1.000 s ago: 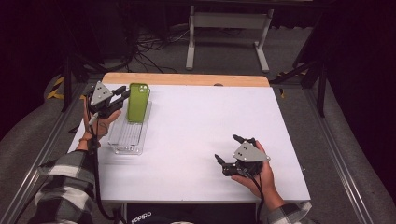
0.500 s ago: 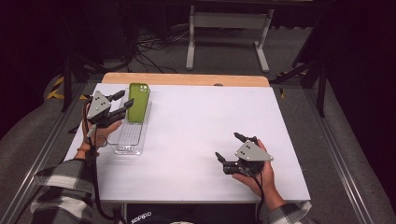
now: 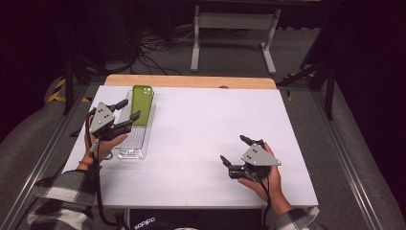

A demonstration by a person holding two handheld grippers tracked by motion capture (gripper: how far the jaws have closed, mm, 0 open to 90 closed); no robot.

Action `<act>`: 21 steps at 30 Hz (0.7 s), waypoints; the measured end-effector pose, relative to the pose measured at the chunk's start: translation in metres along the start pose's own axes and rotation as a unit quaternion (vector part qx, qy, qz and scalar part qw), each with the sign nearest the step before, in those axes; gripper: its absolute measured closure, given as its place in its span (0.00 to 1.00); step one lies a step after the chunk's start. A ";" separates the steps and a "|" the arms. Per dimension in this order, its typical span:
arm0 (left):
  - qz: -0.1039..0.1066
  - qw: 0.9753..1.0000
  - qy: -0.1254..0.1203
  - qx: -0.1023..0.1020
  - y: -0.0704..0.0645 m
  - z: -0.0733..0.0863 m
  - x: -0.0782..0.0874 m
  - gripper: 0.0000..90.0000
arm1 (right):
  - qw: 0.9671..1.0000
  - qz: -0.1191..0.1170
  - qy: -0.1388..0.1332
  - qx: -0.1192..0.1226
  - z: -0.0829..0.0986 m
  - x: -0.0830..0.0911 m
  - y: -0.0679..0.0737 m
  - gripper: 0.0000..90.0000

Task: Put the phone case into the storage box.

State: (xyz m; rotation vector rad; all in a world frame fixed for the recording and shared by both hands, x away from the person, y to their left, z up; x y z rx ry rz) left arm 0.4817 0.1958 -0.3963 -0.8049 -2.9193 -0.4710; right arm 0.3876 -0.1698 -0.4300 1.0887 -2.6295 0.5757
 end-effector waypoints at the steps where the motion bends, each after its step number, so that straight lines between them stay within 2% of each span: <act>1: -0.005 1.000 0.000 0.003 -0.001 0.000 0.002 0.44 | 1.000 0.000 0.000 0.001 0.000 0.000 0.000 0.13; 3: -0.011 1.000 -0.001 0.006 -0.001 -0.001 0.003 0.37 | 1.000 0.001 -0.002 0.000 -0.001 0.001 0.000 0.13; 5: -0.005 1.000 -0.001 0.010 -0.005 -0.001 0.005 0.35 | 1.000 0.001 -0.004 0.000 -0.001 0.002 0.000 0.13; 6: -0.003 1.000 0.001 0.004 -0.006 -0.001 0.007 0.34 | 1.000 0.002 -0.004 0.000 -0.001 0.002 0.000 0.13; 8: 0.001 1.000 0.002 0.007 -0.009 0.000 0.008 0.32 | 1.000 0.003 -0.003 0.001 -0.001 0.002 0.000 0.13; 9: 0.000 1.000 0.002 0.002 -0.010 0.000 0.009 0.31 | 1.000 0.003 -0.004 0.001 -0.001 0.002 0.000 0.13; 12: 0.007 1.000 0.002 0.009 -0.014 0.001 0.011 0.28 | 1.000 0.001 -0.003 0.003 -0.002 0.002 0.002 0.13; 14: 0.005 1.000 0.003 0.004 -0.014 0.002 0.013 0.26 | 1.000 0.001 -0.003 0.004 -0.002 0.002 0.002 0.13; 21: 0.013 1.000 0.007 0.013 -0.017 0.003 0.017 0.17 | 1.000 -0.001 -0.003 0.005 -0.002 0.002 0.003 0.13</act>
Point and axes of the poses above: each handheld gripper's, and its own axes: x roughly backward along the jaws, z roughly out of its underside, y roughly to its left, the point moved 7 cm from there along -x, roughly forward along the jaws, and after that the axes turned 7 degrees about -z, right-handed, at the moved point
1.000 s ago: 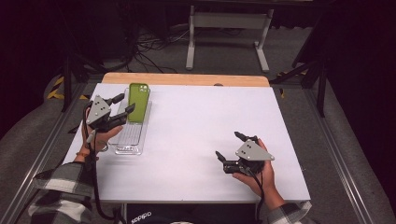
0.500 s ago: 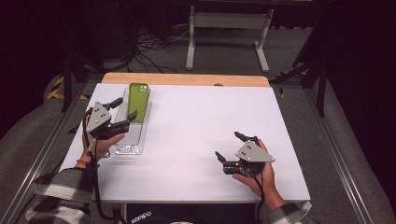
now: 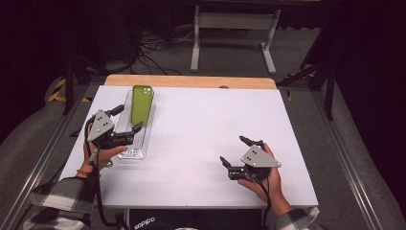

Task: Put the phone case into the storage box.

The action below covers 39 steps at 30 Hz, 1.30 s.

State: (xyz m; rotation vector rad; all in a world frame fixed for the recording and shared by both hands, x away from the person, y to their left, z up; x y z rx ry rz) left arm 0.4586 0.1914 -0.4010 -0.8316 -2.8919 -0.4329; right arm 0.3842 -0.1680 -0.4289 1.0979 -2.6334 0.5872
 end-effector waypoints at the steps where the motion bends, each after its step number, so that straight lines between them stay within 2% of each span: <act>1: 0.001 1.000 0.000 0.000 0.000 0.000 0.001 0.16 | 1.000 0.000 0.001 0.001 0.000 0.000 0.000 0.13; 3: 0.008 1.000 -0.002 0.002 -0.002 0.000 0.002 0.14 | 1.000 -0.001 0.001 0.002 0.000 0.000 0.000 0.13; 9: 0.008 1.000 0.003 -0.006 -0.006 0.000 0.005 0.12 | 1.000 0.001 0.001 0.004 0.000 0.001 0.000 0.13; 16: 0.018 1.000 -0.005 -0.006 -0.012 -0.001 0.010 0.11 | 1.000 -0.001 0.002 0.007 0.000 0.001 0.001 0.13; 18: 0.019 1.000 -0.001 -0.009 -0.013 -0.001 0.011 0.10 | 1.000 -0.001 0.008 0.020 -0.001 0.001 0.004 0.13; 23: 0.022 1.000 -0.008 -0.006 -0.016 -0.002 0.015 0.10 | 0.999 -0.006 0.010 0.031 -0.001 0.000 0.008 0.13; 31: 0.032 0.999 -0.011 -0.005 -0.023 -0.001 0.020 0.08 | 1.000 -0.008 0.005 0.028 -0.003 0.001 0.010 0.13; 35: 0.035 0.999 -0.009 -0.012 -0.028 0.000 0.022 0.08 | 1.000 -0.007 0.002 0.027 -0.003 0.001 0.010 0.13; 36: 0.039 0.999 -0.010 -0.007 -0.031 0.000 0.023 0.08 | 1.000 -0.008 0.002 0.026 -0.003 0.001 0.010 0.13; 39: 0.036 0.999 -0.007 -0.015 -0.032 0.000 0.024 0.07 | 1.000 -0.009 0.003 0.025 -0.003 0.001 0.010 0.13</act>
Point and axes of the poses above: each handheld gripper's, and its own axes: x roughly backward along the jaws, z roughly out of its underside, y roughly to its left, the point moved 7 cm from there along -x, roughly forward along the jaws, and after that the axes turned 7 degrees about -z, right-handed, at the moved point
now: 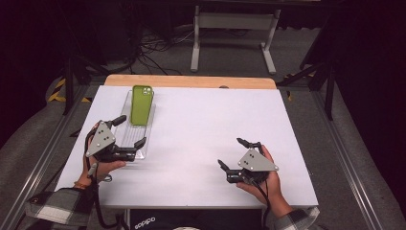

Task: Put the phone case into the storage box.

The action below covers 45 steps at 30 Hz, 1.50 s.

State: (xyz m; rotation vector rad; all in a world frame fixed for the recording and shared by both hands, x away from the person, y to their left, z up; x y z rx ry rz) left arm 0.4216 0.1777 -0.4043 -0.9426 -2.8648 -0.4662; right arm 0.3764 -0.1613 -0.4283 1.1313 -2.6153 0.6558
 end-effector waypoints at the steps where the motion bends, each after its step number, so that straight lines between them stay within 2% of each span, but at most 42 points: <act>1: -0.002 1.000 -0.002 -0.001 0.000 0.000 0.000 0.07 | 1.000 0.001 -0.001 0.000 0.000 0.000 0.000 0.13; 2: 0.002 1.000 -0.005 0.006 -0.002 0.000 0.001 0.07 | 1.000 0.000 -0.001 0.000 0.000 0.000 0.000 0.13; 5: 0.007 1.000 -0.006 0.005 -0.006 0.000 0.003 0.07 | 1.000 0.000 0.000 -0.001 0.000 0.000 0.000 0.13; 7: 0.007 1.000 -0.009 -0.002 -0.008 -0.001 0.003 0.06 | 1.000 0.000 -0.001 -0.001 0.000 0.000 0.000 0.13; 10: 0.014 1.000 -0.009 0.001 -0.012 -0.001 0.004 0.06 | 1.000 -0.001 -0.001 -0.001 0.000 0.000 0.000 0.13; 12: 0.013 1.000 -0.013 -0.009 -0.013 -0.002 0.004 0.06 | 1.000 -0.001 -0.002 -0.001 0.000 0.000 0.000 0.13; 13: 0.020 1.000 -0.012 0.000 -0.016 -0.002 0.005 0.06 | 1.000 0.000 -0.002 -0.002 0.000 0.001 0.000 0.13; 18: 0.022 1.000 -0.014 -0.010 -0.022 -0.002 0.006 0.05 | 1.000 0.000 -0.004 -0.002 -0.001 0.001 0.000 0.13; 22: 0.025 0.999 -0.017 -0.009 -0.025 -0.002 0.008 0.05 | 1.000 0.002 -0.005 -0.001 -0.001 0.002 0.000 0.13; 23: 0.028 0.999 -0.017 -0.003 -0.027 -0.002 0.008 0.05 | 1.000 0.002 -0.005 -0.001 -0.001 0.002 0.000 0.13; 31: 0.038 0.999 -0.022 -0.008 -0.035 0.003 0.009 0.05 | 1.000 0.004 -0.007 -0.003 -0.001 0.002 -0.001 0.13; 32: 0.037 0.999 -0.022 -0.015 -0.035 0.004 0.009 0.05 | 1.000 0.004 -0.007 -0.003 -0.001 0.002 -0.002 0.13; 33: 0.040 0.999 -0.021 -0.006 -0.037 0.005 0.009 0.05 | 1.000 0.004 -0.007 -0.003 -0.001 0.003 -0.002 0.13; 36: 0.043 0.999 -0.021 -0.004 -0.039 0.006 0.009 0.05 | 1.000 0.005 -0.006 -0.005 0.000 0.003 -0.002 0.13; 38: 0.048 0.999 -0.018 0.005 -0.043 0.010 0.009 0.05 | 1.000 0.006 -0.007 -0.006 0.000 0.003 -0.003 0.13; 41: 0.046 0.999 -0.009 -0.002 -0.048 0.015 0.009 0.05 | 1.000 0.006 -0.005 -0.007 0.001 0.003 -0.002 0.13; 45: 0.046 0.999 -0.006 0.012 -0.054 0.023 0.012 0.05 | 1.000 0.003 -0.007 -0.006 -0.001 0.002 -0.001 0.13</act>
Point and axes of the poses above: each handheld gripper's, and its own axes: x roughly backward along the jaws, z roughly out of its underside, y roughly to its left, the point moved 7 cm from there along -x, roughly forward along the jaws, and after that the axes turned 7 degrees about -z, right-handed, at the moved point
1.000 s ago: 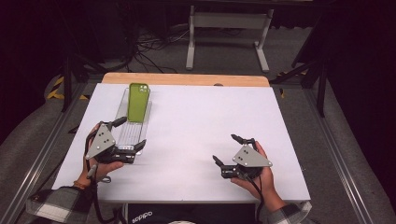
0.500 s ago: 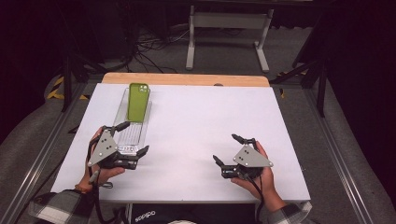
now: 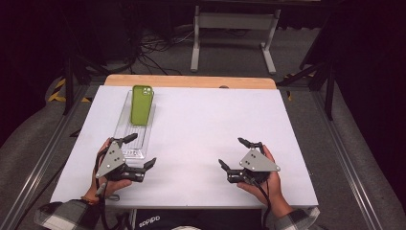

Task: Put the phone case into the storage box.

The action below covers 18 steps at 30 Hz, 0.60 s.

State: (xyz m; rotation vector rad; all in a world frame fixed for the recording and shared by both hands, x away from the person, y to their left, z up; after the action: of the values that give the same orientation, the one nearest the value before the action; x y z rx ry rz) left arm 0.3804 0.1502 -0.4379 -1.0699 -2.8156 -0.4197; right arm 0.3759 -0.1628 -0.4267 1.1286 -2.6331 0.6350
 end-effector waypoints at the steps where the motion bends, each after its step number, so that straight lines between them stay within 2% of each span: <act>1: 0.008 1.000 0.000 0.004 -0.002 0.002 0.001 0.05 | 1.000 -0.003 -0.001 0.000 0.000 -0.001 0.001 0.13; 4: 0.017 1.000 0.006 0.015 -0.004 0.010 0.003 0.05 | 1.000 -0.006 -0.002 0.003 -0.001 -0.003 0.001 0.12; 7: 0.003 1.000 0.011 -0.001 -0.002 0.015 0.004 0.05 | 1.000 -0.011 -0.005 0.001 0.000 -0.004 0.002 0.13; 9: 0.008 1.000 0.014 0.012 -0.002 0.017 0.004 0.06 | 1.000 -0.017 -0.006 0.000 0.001 -0.004 0.003 0.13; 14: 0.003 1.000 0.025 0.002 -0.004 0.022 0.000 0.06 | 1.000 -0.019 -0.009 0.000 0.001 -0.003 0.003 0.13; 15: 0.003 1.000 0.028 0.005 -0.005 0.023 0.000 0.06 | 1.000 -0.021 -0.011 0.000 0.001 -0.003 0.004 0.13; 18: -0.001 1.000 0.025 0.002 -0.006 0.022 -0.001 0.06 | 1.000 -0.022 -0.005 0.005 0.002 -0.004 0.007 0.13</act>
State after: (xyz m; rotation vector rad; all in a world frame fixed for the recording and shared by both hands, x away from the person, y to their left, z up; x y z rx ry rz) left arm 0.3777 0.1518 -0.4604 -1.0413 -2.7738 -0.4347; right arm 0.3735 -0.1571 -0.4322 1.1909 -2.6081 0.6373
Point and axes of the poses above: each handheld gripper's, and its own axes: x roughly backward along the jaws, z roughly out of its underside, y roughly to its left, the point moved 7 cm from there along -x, roughly forward along the jaws, and after that the axes turned 7 degrees about -z, right-handed, at the moved point
